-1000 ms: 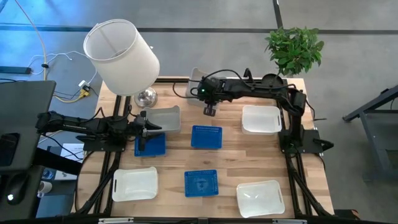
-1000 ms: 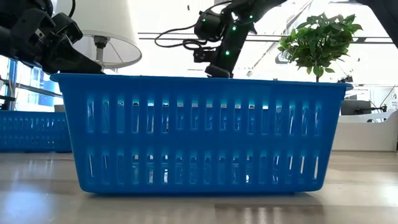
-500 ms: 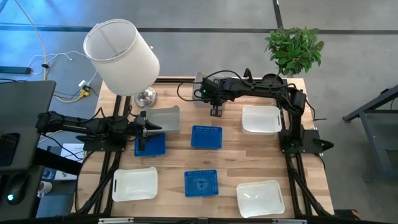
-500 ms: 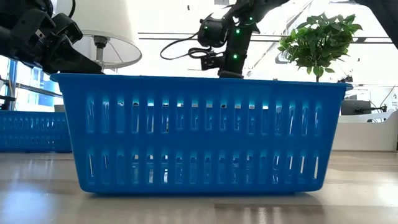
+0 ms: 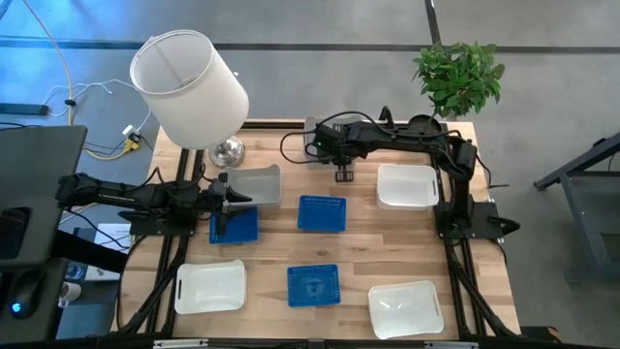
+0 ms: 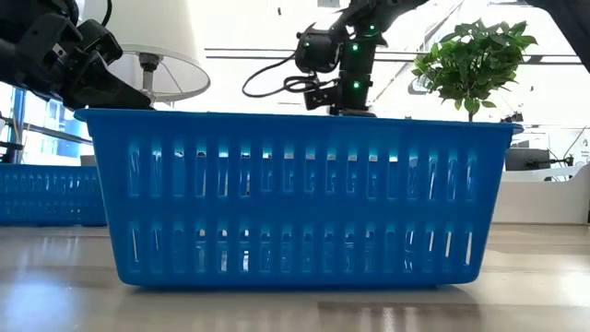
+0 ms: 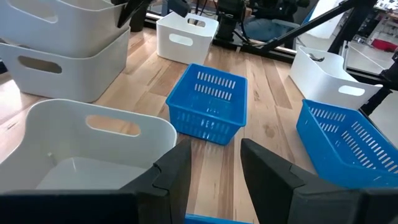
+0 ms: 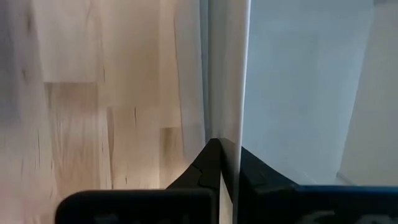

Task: Stack baskets by color
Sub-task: Stack the bottom gray bin on top of the top gray bin

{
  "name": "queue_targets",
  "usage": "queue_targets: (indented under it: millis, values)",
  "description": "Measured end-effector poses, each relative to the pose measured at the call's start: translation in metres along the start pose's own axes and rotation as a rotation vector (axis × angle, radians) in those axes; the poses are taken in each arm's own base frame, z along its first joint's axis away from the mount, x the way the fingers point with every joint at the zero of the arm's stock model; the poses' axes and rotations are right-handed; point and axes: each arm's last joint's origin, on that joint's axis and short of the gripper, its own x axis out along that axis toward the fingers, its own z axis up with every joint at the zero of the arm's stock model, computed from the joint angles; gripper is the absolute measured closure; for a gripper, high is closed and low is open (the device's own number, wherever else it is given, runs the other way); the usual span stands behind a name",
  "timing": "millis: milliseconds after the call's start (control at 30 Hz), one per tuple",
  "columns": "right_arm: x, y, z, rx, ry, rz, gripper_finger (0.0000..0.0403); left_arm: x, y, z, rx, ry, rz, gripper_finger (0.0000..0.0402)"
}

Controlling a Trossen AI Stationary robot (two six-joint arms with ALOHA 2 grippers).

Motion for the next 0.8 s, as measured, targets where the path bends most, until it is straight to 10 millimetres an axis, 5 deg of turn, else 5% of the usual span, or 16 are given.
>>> queue_targets:
  millis: [500, 800]
  values:
    - [0.0, 0.0014, -0.0017, -0.01, 0.014, 0.02, 0.04, 0.0, 0.0001, -0.0003, 0.001, 0.003, 0.0, 0.0273]
    - [0.0, 0.0011, -0.0018, 0.007, 0.019, 0.009, 0.0319, 0.0, 0.0001, -0.0003, 0.001, 0.003, 0.0, 0.0273]
